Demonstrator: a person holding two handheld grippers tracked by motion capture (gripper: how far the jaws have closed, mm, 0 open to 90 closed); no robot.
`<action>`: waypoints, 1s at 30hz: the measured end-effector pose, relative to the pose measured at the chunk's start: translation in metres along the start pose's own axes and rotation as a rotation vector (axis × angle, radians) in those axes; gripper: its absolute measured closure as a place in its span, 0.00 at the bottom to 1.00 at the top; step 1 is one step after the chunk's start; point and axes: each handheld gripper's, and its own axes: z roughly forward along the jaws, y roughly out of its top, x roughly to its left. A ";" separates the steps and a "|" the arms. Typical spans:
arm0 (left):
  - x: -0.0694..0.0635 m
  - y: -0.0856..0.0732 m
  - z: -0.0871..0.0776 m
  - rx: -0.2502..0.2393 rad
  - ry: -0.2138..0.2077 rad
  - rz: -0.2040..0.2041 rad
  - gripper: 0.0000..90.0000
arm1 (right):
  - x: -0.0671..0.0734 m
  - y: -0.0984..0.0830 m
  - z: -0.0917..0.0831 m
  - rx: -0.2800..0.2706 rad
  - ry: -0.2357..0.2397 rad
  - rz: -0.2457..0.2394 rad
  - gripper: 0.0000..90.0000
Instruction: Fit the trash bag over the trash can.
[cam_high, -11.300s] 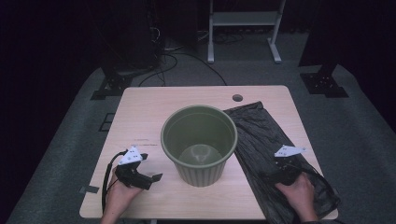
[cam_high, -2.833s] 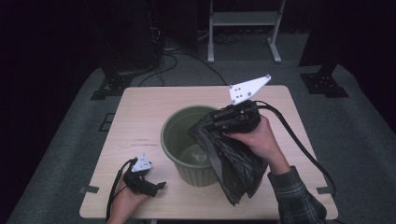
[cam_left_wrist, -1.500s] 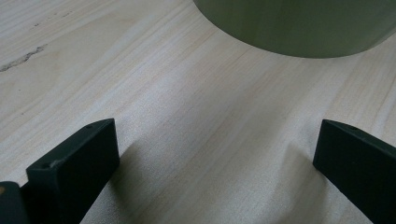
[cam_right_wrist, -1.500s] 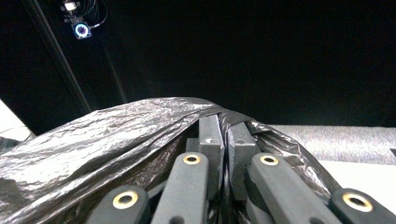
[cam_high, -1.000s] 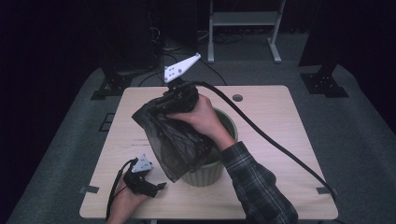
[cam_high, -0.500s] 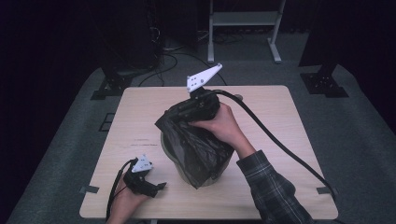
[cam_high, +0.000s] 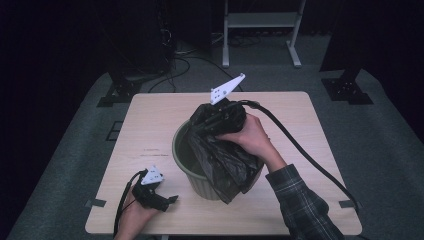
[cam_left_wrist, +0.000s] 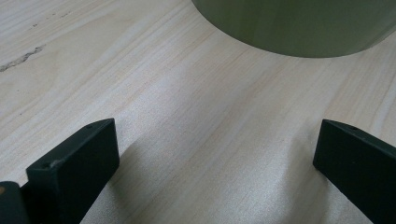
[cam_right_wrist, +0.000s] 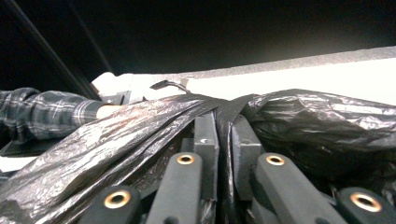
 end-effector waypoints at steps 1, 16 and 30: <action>0.000 0.000 0.000 0.000 0.000 0.000 0.00 | 0.002 0.001 0.000 0.005 -0.006 -0.006 0.87; 0.000 0.000 0.000 0.000 0.001 -0.001 0.00 | 0.000 -0.015 -0.044 -0.058 -0.149 0.018 0.66; 0.000 0.000 0.000 0.000 0.001 -0.001 0.00 | -0.066 -0.045 -0.068 -0.117 -0.302 0.177 0.66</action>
